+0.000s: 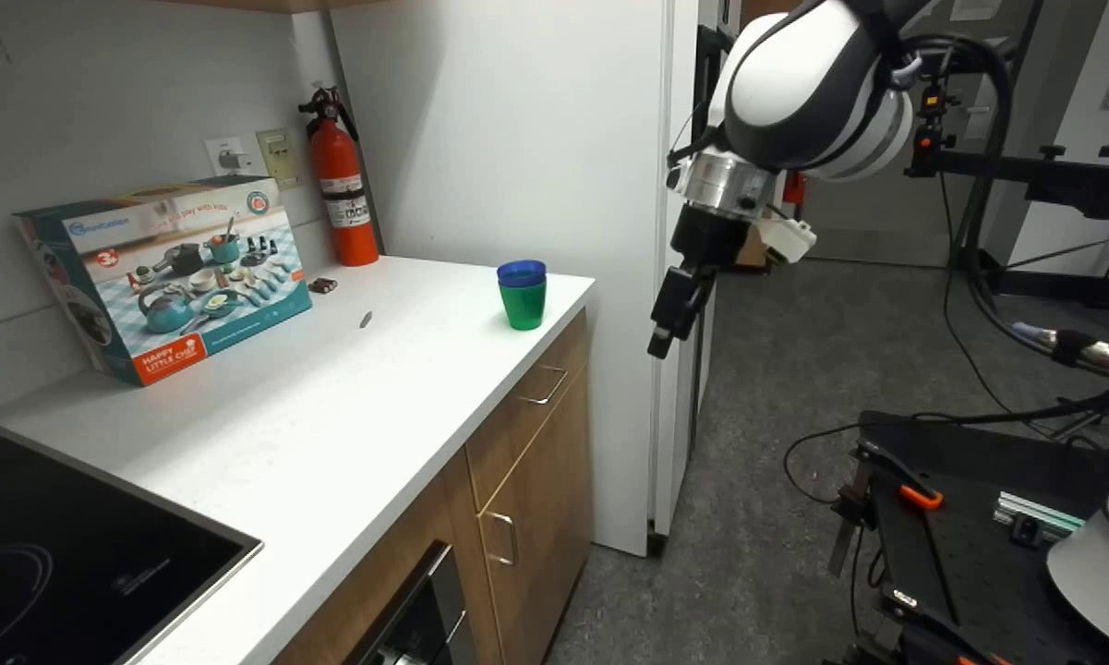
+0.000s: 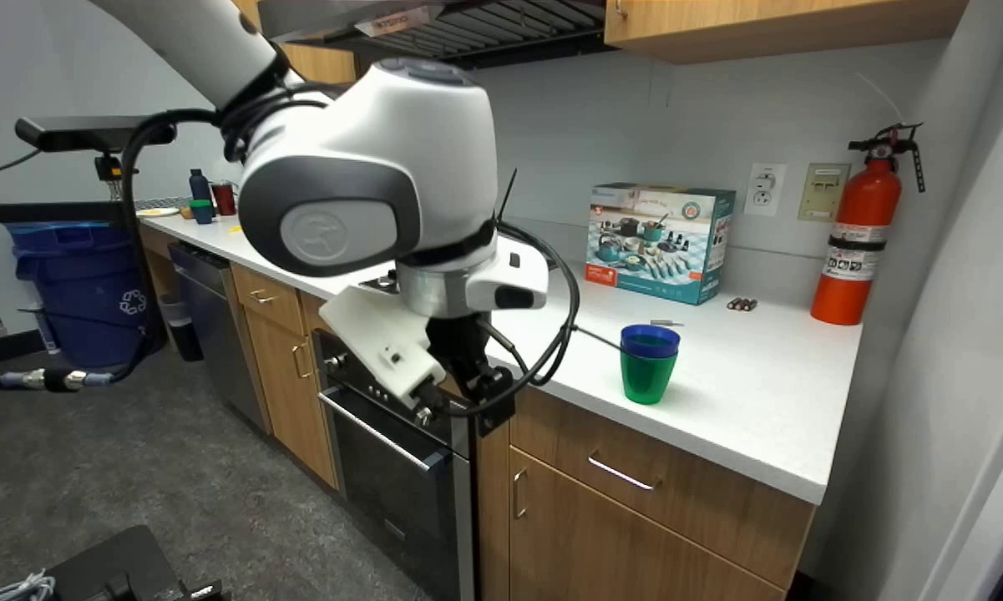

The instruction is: Open the drawer

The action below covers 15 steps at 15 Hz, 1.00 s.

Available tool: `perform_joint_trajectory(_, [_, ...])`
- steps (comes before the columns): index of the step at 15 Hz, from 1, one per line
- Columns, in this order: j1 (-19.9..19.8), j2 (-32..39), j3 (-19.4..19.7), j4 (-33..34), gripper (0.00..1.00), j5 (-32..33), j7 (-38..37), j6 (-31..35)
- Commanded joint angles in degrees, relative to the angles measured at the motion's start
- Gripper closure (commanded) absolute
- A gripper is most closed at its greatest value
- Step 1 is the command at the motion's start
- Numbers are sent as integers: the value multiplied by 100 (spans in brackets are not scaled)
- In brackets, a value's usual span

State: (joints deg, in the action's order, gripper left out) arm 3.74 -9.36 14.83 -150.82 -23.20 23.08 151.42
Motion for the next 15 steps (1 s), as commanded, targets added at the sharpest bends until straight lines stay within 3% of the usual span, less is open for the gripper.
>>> perform_joint_trajectory(1, [181, 1112, 26, 254, 0, -987, 197, 853])
perform_joint_trajectory(5, [128, 2072, -360, 740, 0, -2646, 827, 1436])
perform_joint_trajectory(10, [-452, 2477, -1310, 1514, 0, -4886, 1815, 2021])
perform_joint_trajectory(13, [-517, 2756, -1485, 1865, 0, -6162, 2892, 2216])
perform_joint_trajectory(14, [-523, 2799, -1471, 1870, 0, -6342, 3104, 2102])
perform_joint_trajectory(15, [-352, 2545, -1326, 1613, 0, -5832, 2541, 2078])
